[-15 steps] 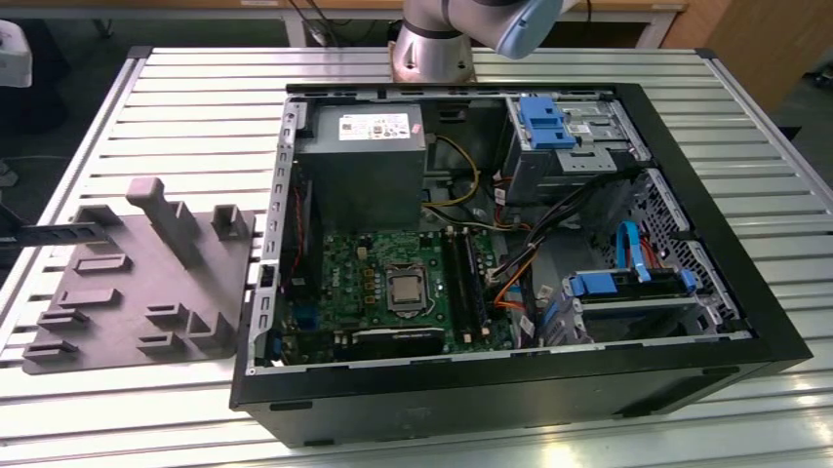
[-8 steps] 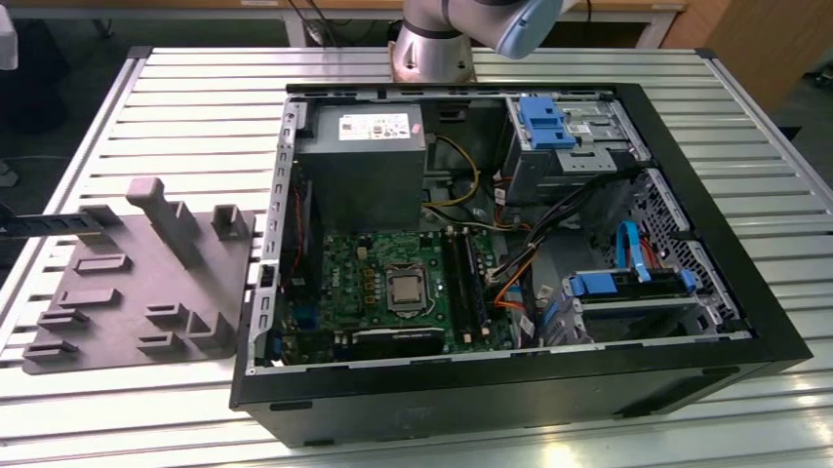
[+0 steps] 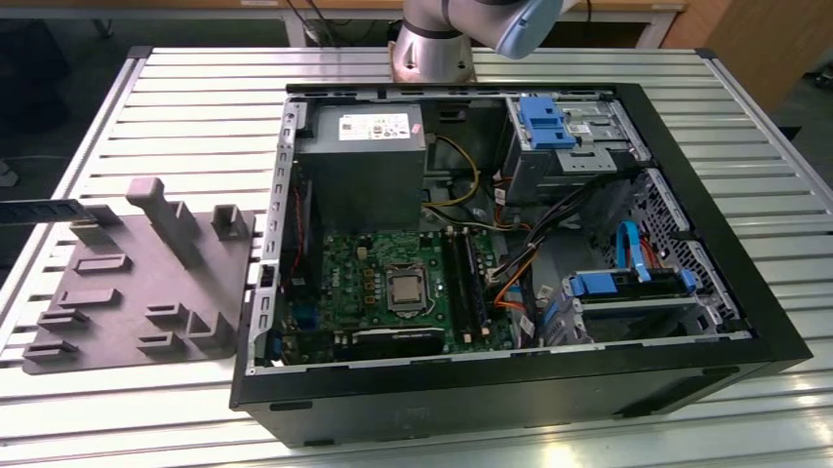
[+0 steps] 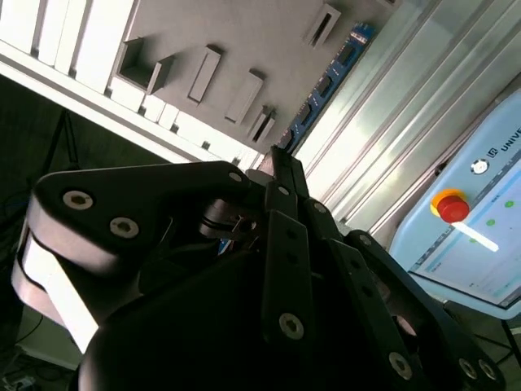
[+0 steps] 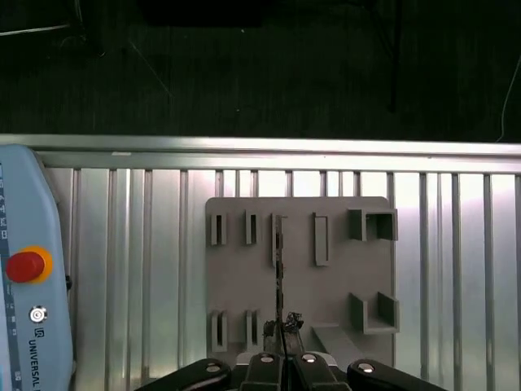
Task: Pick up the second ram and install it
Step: 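Pick up the second ram and move it above second insertion slot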
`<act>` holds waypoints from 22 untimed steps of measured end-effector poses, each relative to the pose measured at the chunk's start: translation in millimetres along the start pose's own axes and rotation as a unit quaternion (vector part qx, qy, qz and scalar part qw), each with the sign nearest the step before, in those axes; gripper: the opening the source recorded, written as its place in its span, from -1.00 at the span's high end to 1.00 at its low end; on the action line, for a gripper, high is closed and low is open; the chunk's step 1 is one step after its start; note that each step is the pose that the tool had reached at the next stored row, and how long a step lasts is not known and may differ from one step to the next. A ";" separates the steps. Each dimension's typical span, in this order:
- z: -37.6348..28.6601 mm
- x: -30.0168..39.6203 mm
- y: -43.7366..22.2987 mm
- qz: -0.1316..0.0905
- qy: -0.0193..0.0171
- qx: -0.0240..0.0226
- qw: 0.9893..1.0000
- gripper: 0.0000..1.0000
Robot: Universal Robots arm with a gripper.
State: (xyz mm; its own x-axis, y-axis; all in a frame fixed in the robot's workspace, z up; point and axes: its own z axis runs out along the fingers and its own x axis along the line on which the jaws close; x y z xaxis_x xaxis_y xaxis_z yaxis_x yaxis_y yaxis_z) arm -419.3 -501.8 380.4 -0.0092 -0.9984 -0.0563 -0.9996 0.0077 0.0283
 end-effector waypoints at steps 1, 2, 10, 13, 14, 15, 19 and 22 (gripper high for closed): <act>-1.7 0.0 0.1 0.000 0.000 0.000 1.000 0.77; -3.3 -0.1 0.3 0.000 0.000 0.000 1.000 0.77; -16.0 -0.9 2.0 0.000 -0.001 0.002 1.000 0.77; -21.3 -1.2 2.3 0.000 -0.001 0.003 1.000 0.77; -23.7 -1.4 2.4 0.000 -0.002 0.003 1.000 0.77; -25.9 -1.5 2.6 0.000 -0.002 0.003 1.000 0.77; -38.8 -2.2 3.5 0.000 -0.003 0.004 1.000 0.77; -39.4 -2.3 3.5 0.000 -0.003 0.004 1.000 0.77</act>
State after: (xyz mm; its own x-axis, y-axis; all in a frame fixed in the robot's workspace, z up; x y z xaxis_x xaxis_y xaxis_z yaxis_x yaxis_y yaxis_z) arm -421.6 -501.7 420.0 -0.0087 -0.9981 -0.0615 -0.9998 0.0075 0.0203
